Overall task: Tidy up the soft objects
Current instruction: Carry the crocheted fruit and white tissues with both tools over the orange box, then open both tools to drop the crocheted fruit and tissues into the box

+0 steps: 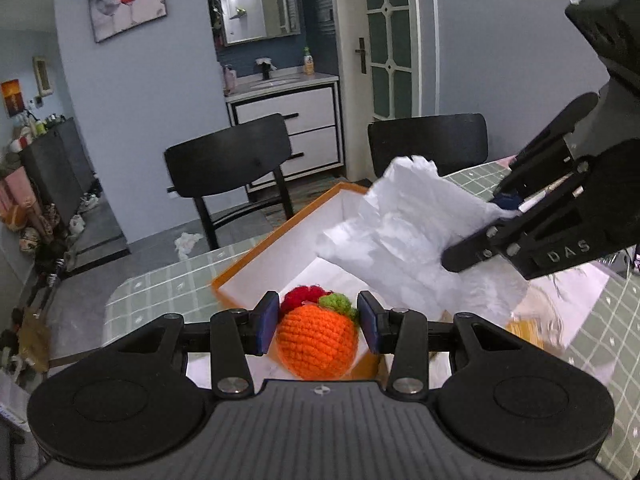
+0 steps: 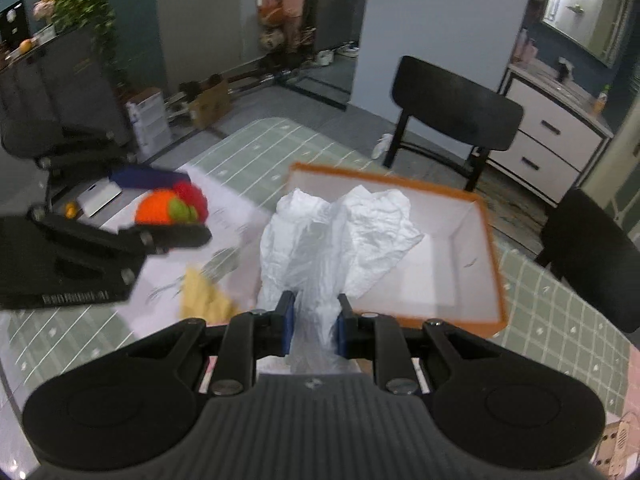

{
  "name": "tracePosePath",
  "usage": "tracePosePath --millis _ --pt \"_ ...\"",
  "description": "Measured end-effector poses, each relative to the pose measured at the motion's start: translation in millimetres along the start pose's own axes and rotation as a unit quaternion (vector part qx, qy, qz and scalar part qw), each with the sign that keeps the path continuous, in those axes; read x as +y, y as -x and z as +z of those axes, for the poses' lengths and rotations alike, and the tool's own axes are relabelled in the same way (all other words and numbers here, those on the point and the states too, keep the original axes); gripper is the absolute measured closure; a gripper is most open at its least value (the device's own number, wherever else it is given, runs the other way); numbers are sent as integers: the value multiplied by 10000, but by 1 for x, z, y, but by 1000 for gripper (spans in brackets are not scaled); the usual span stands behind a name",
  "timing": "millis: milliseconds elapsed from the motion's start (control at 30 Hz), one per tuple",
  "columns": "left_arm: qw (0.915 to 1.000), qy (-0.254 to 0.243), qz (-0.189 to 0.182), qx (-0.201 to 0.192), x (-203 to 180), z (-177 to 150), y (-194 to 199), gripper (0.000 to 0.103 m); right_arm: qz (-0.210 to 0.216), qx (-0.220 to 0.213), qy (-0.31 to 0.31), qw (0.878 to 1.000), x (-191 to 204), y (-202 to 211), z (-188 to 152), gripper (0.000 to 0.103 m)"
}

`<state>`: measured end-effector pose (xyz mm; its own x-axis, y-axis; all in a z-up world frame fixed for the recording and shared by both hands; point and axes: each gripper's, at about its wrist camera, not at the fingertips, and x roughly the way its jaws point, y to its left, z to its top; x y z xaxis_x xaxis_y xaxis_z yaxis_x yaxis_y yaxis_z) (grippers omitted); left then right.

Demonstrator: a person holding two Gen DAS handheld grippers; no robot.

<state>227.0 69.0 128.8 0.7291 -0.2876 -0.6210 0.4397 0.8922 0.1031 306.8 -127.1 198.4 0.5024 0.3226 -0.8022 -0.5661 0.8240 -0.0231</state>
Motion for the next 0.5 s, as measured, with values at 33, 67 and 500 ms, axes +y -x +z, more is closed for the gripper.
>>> tracePosePath --millis 33,67,500 --pt "10000 10 -27 32 0 3 -9 55 -31 13 -52 10000 -10 -3 5 84" --pt "10000 19 -45 69 0 8 -20 55 -62 21 -112 9999 -18 -7 9 84" --pt "9978 105 -73 652 1 35 -151 54 -362 384 -720 9960 -106 -109 38 82"
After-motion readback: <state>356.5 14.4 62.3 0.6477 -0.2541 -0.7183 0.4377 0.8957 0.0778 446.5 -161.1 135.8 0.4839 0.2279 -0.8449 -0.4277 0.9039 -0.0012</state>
